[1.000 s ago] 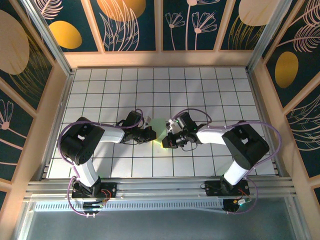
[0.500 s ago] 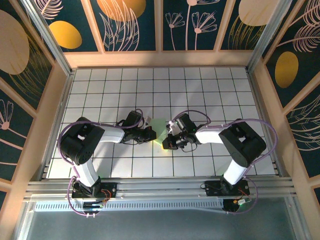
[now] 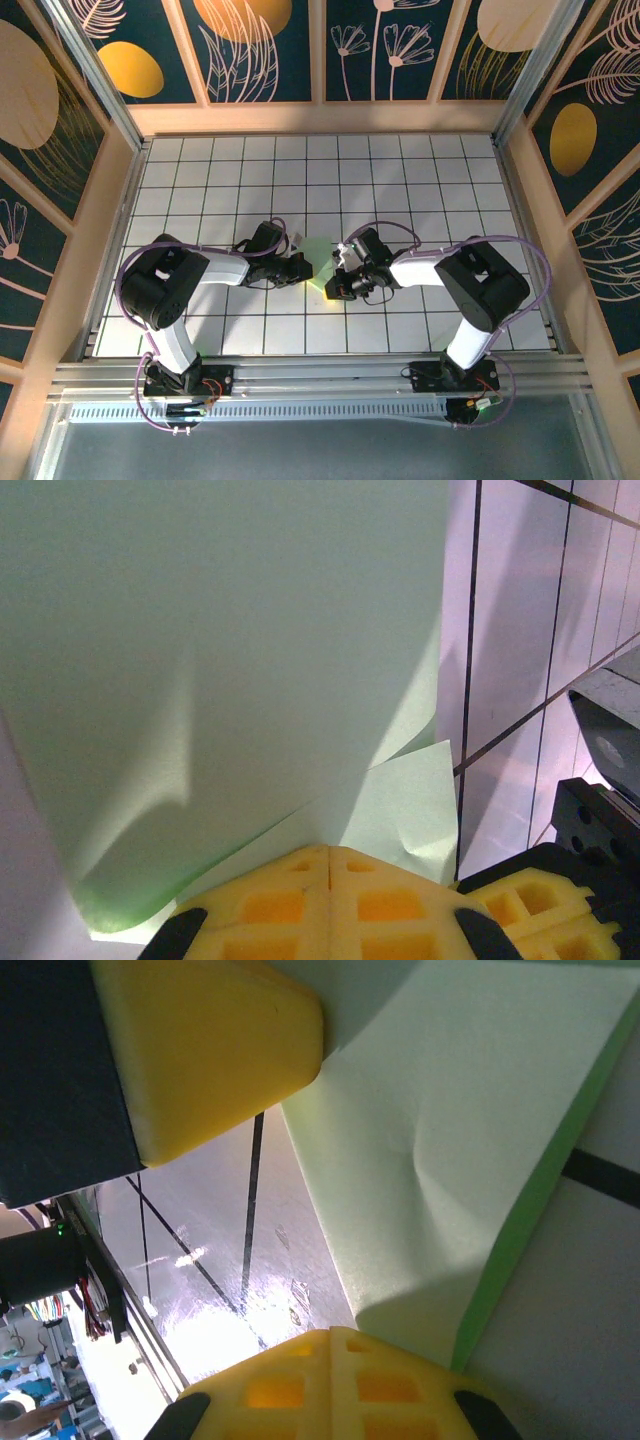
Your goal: Fold a paper plane with a square sheet of paper (fold left side to right side)
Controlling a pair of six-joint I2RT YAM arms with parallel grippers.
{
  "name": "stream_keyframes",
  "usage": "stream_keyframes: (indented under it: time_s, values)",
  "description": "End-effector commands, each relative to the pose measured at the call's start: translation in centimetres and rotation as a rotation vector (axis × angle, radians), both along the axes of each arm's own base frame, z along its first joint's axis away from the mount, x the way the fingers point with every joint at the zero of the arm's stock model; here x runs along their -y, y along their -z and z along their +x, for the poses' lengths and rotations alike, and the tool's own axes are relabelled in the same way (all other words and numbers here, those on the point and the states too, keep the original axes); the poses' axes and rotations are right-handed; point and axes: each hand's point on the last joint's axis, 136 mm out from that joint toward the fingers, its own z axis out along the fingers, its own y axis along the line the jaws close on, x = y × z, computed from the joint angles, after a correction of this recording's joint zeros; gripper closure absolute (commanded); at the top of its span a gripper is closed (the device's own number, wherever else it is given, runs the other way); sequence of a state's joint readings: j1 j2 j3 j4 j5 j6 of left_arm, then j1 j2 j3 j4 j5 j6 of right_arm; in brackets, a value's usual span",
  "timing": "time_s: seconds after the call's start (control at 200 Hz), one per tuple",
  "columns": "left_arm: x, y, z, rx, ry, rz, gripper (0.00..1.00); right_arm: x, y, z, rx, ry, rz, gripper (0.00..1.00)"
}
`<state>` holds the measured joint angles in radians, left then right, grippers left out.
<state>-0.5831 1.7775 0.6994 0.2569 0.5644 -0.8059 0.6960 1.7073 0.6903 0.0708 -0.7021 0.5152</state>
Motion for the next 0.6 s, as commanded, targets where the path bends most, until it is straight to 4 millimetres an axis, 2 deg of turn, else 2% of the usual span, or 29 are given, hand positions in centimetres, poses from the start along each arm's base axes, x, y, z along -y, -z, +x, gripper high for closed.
stream_keyframes:
  time_s: [0.0, 0.33, 0.596]
  values:
    - [-2.98, 4.46, -1.87, -0.100, -0.036, 0.177, 1.00, -0.02, 0.65, -1.11, -0.040, -0.025, -0.010, 1.00]
    - [-3.01, 4.48, -1.91, -0.098, -0.034, 0.177, 1.00, 0.02, 1.27, -1.27, -0.047, -0.024, -0.038, 1.00]
    - [-3.06, 4.52, -1.90, -0.098, -0.036, 0.180, 1.00, 0.21, 0.97, -0.81, -0.021, -0.012, -0.058, 1.00]
